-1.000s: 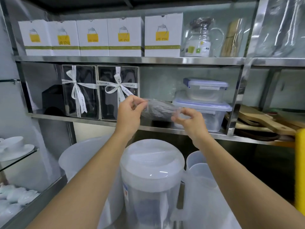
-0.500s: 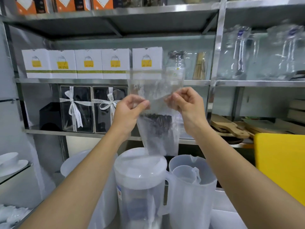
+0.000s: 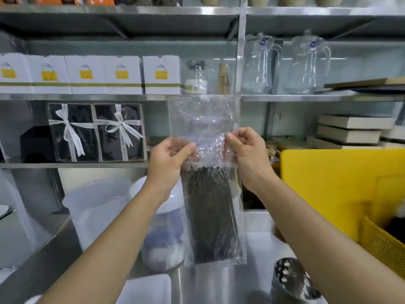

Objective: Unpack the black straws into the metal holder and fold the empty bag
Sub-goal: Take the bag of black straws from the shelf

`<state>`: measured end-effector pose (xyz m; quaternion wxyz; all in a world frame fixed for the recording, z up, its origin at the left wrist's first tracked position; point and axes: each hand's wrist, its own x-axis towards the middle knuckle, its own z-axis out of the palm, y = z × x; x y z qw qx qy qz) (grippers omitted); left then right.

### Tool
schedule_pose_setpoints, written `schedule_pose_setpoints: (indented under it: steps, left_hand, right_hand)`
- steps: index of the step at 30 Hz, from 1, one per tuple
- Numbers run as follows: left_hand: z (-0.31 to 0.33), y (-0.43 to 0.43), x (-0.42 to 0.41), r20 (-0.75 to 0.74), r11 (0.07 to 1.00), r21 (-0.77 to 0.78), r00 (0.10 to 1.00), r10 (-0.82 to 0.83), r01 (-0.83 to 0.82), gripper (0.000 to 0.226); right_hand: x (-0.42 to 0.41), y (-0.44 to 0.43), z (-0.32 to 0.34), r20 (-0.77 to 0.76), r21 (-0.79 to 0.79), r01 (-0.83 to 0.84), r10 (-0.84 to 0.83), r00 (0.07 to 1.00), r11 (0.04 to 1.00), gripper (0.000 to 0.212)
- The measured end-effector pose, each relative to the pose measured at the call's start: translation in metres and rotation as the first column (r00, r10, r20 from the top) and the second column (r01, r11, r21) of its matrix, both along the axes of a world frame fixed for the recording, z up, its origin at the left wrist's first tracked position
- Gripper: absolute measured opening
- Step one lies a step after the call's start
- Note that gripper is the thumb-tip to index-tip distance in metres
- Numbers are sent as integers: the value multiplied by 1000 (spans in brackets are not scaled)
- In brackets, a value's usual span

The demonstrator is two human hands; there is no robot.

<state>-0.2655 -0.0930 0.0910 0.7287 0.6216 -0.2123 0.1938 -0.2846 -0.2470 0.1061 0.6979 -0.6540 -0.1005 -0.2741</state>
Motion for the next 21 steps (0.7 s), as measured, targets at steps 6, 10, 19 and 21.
schedule_pose_setpoints:
  steps: [6,10,19,21]
  left_hand:
    - [-46,-27,-27,-136,998,42,990,-32,38,11]
    - [-60,-43,-39,-166,997,54,985,-48,57,14]
    - [-71,-93,-75,-223,999,-6,974,-34,34,13]
    - [-74,-102,-78,-236,1000,-10,971,-27,25,15]
  right_hand:
    - [-39,-25,-46,-128,12,55,-53,990,998,15]
    - [-58,-39,-62,-166,62,76,-65,984,995,20]
    - [-84,-80,-64,-201,103,123,-101,974,987,13]
    - [-89,-90,-64,-213,111,113,-87,973,987,17]
